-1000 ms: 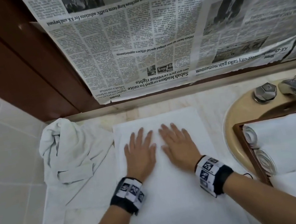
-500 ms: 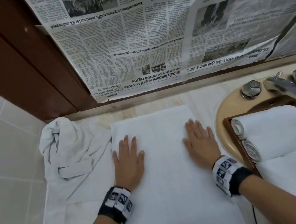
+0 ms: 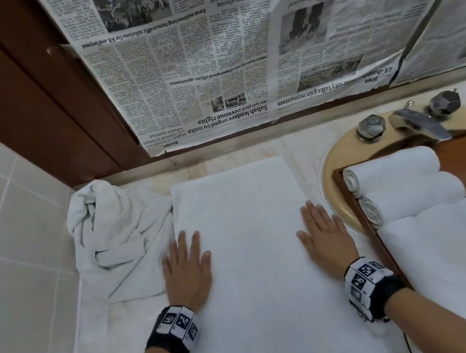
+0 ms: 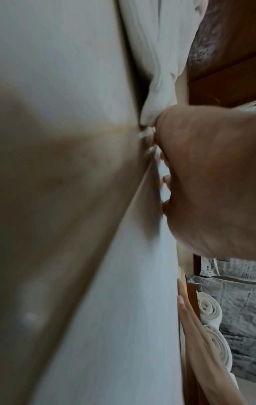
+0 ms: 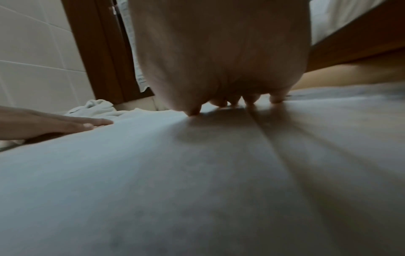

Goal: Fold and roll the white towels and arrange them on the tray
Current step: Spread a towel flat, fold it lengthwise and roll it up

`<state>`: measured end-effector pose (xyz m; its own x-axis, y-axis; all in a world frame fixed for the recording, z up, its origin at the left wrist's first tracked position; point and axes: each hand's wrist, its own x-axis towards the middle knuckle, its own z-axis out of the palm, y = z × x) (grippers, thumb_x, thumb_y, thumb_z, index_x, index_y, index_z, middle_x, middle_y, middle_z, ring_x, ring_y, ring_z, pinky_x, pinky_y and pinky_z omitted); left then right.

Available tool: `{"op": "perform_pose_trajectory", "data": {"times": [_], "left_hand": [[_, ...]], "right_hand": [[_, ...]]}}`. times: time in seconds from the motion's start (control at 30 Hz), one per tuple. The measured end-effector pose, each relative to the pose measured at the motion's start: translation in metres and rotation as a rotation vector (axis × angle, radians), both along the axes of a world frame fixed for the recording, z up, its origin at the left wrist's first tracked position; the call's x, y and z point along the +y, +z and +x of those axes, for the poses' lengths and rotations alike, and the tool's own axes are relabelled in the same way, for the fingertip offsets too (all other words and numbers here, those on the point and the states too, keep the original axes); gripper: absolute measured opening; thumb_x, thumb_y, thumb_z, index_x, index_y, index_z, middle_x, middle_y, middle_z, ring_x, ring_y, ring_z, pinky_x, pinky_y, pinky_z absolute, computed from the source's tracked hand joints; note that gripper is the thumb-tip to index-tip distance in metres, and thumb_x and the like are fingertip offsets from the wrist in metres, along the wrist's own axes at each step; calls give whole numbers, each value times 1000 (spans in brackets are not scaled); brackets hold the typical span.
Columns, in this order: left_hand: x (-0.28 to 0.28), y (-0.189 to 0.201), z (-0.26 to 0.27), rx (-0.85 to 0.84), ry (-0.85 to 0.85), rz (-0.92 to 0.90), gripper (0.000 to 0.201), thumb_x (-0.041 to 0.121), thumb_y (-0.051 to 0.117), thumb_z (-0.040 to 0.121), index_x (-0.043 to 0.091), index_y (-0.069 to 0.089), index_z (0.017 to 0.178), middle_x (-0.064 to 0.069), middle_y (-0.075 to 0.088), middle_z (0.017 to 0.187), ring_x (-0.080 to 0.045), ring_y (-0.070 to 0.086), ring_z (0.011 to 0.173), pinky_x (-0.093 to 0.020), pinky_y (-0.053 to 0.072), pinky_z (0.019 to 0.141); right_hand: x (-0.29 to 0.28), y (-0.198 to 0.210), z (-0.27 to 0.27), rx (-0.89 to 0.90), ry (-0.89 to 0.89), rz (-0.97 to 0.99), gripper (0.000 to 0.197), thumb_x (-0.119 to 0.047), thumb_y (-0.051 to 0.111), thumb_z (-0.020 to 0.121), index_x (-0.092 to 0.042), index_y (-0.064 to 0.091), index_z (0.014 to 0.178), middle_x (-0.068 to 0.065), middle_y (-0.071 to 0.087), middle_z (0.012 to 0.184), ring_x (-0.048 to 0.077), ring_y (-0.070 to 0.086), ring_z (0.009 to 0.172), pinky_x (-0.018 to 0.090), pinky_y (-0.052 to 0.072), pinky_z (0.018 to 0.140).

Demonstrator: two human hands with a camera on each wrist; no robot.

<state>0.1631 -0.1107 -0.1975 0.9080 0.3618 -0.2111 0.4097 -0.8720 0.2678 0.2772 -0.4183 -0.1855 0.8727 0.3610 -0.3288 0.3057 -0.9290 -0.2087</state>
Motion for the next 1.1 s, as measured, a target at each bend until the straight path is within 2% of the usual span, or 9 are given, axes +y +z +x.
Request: {"op": "perform_pose_trajectory", "data": {"times": [0.07, 0.13, 0.23, 0.37, 0.63, 0.83, 1.0, 1.03, 1.1], "left_hand": [[-4, 7, 6, -46, 22, -12, 75, 60, 9, 91, 26, 28, 156, -2, 13, 167, -29, 8, 153, -53, 9, 122], [-16, 16, 19, -90, 23, -18, 70, 56, 20, 92, 18, 42, 147, -5, 22, 164, -31, 16, 150, -55, 14, 119], [-43, 27, 50, -155, -74, -80, 66, 53, 29, 91, 15, 51, 140, -9, 35, 158, -34, 31, 145, -54, 23, 116], [-83, 33, 105, -166, -269, -160, 48, 34, 51, 96, 16, 52, 140, -8, 43, 151, -32, 45, 133, -43, 32, 109], [-149, 36, 187, -91, -592, -195, 40, 22, 50, 101, 38, 56, 137, -2, 52, 124, -26, 49, 109, -44, 39, 93], [-152, 32, 201, -50, -594, -196, 24, 24, 51, 100, 35, 68, 113, 5, 52, 112, -20, 48, 105, -42, 36, 89], [-153, 23, 198, -118, -617, -190, 20, 18, 50, 101, 26, 66, 109, 5, 53, 113, -22, 48, 103, -39, 35, 83], [-152, 21, 197, -136, -603, -201, 21, 18, 48, 102, 26, 65, 110, 4, 53, 113, -22, 49, 102, -40, 36, 84], [-150, 17, 192, -174, -561, -238, 21, 20, 46, 103, 26, 63, 113, 4, 53, 112, -20, 49, 101, -40, 36, 84]], "right_hand": [[-2, 4, 0, -36, -55, 51, 79, -50, 0, 92, -8, 17, 156, 8, 11, 164, 25, 14, 151, 44, 15, 120], [-2, 5, -1, -79, -100, 99, 55, -30, 31, 101, -1, 37, 147, 17, 36, 154, 33, 35, 142, 48, 30, 113], [-2, 7, -1, -130, -169, 170, 36, -12, 52, 95, 1, 52, 129, 19, 53, 129, 39, 50, 120, 47, 44, 97], [-8, 11, 3, -93, -315, 280, 19, -14, 56, 95, 4, 56, 102, 20, 50, 110, 38, 52, 102, 39, 45, 79], [-5, 11, 3, -17, -431, 348, 18, -14, 55, 97, -1, 58, 110, 14, 51, 117, 31, 52, 109, 39, 45, 85], [-4, 14, 4, -15, -437, 330, 14, -15, 51, 98, -4, 58, 103, 11, 54, 111, 28, 54, 106, 33, 43, 82], [-1, 26, 7, 10, -449, 369, 12, -17, 53, 93, -7, 52, 88, 7, 57, 90, 25, 55, 84, 32, 38, 65], [-2, 28, 10, 32, -471, 412, 11, -16, 56, 91, -7, 52, 87, 6, 58, 84, 23, 55, 77, 29, 39, 61], [-8, 32, 15, 99, -546, 521, 10, -13, 62, 88, -7, 55, 92, 1, 57, 77, 13, 53, 67, 14, 37, 55]]}}
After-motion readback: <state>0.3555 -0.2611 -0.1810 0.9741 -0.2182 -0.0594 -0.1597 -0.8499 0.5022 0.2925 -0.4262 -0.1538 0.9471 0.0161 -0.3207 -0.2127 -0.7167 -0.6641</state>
